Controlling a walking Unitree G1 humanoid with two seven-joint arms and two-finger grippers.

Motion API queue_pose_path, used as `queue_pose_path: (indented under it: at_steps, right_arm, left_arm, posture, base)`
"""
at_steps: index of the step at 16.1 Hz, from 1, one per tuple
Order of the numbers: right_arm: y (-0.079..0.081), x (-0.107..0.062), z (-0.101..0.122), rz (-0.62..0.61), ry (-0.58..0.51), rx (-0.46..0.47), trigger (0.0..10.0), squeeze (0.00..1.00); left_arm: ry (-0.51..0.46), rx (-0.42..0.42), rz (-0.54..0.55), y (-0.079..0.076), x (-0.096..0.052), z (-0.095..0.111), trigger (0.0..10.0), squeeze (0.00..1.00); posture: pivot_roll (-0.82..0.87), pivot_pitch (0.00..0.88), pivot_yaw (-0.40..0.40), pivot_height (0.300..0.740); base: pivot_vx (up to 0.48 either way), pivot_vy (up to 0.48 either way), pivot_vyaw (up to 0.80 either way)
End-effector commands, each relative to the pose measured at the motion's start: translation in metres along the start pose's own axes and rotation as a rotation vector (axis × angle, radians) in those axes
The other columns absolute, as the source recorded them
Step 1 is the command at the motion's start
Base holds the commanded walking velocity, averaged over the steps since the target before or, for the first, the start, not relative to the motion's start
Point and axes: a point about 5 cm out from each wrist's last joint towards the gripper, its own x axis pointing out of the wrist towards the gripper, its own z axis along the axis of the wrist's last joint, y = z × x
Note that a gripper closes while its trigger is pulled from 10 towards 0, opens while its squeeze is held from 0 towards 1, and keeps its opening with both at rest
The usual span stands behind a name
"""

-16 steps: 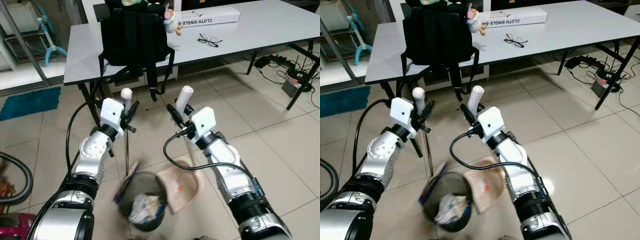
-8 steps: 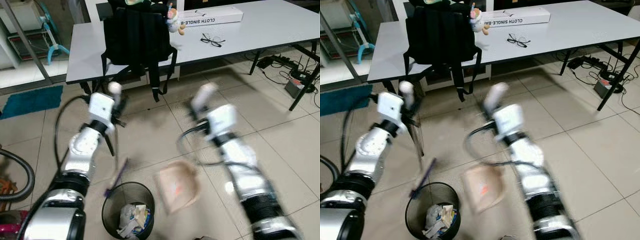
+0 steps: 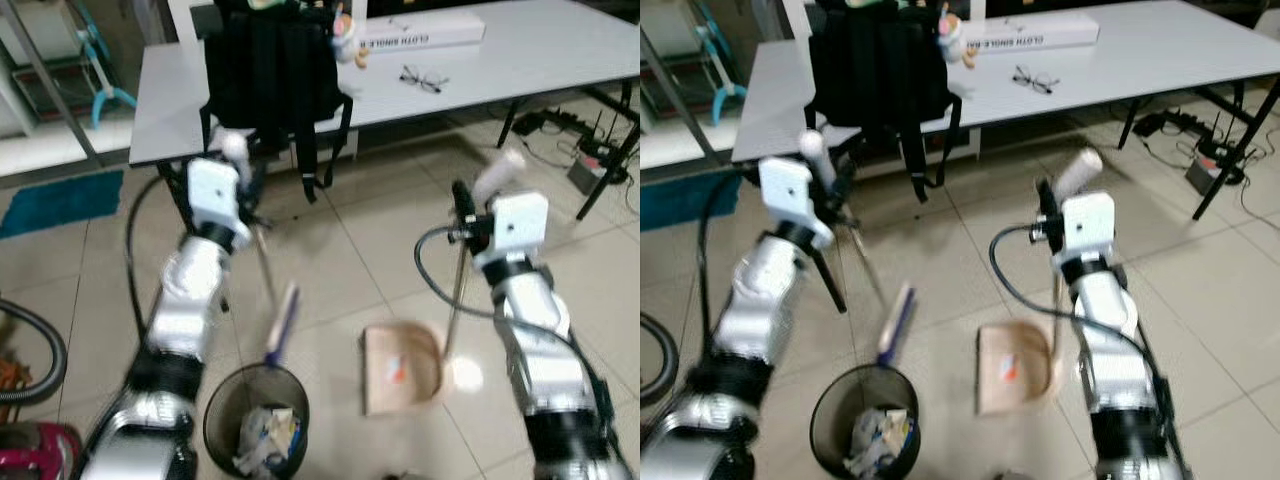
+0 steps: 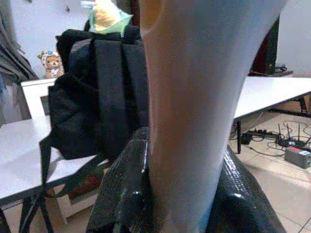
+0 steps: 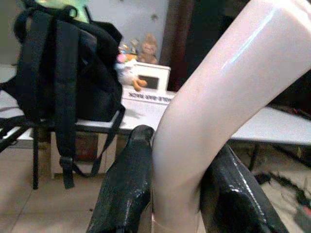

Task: Sweep floor

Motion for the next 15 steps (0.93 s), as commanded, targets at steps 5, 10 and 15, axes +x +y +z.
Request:
queue_pose_path:
  at_steps: [5, 10, 15]
  right_arm:
    - [-0.006, 0.002, 0.022, -0.103, -0.056, 0.027, 10.0, 0.0]
    - [-0.016, 0.002, 0.024, -0.165, -0.026, -0.058, 10.0, 0.0]
    - [-0.014, 0.0, 0.008, -0.209, 0.09, -0.027, 10.0, 0.0]
  left_arm:
    - [-0.035, 0.071, 0.041, -0.003, 0.004, 0.021, 10.0, 0.0]
    - [0.012, 0.053, 0.055, -0.011, -0.006, 0.014, 10.0, 0.0]
    - [0.052, 0.069, 0.053, -0.014, -0.014, 0.009, 10.0, 0.0]
  posture:
    - [-0.12, 0.0, 0.053, 0.74]
    - [-0.12, 0.0, 0.046, 0.74]
    - [-0.12, 0.0, 0.051, 0.74]
  base:
    - [0.0, -0.48, 0.0]
    - [0.0, -0.48, 0.0]
    - [0.0, -0.48, 0.0]
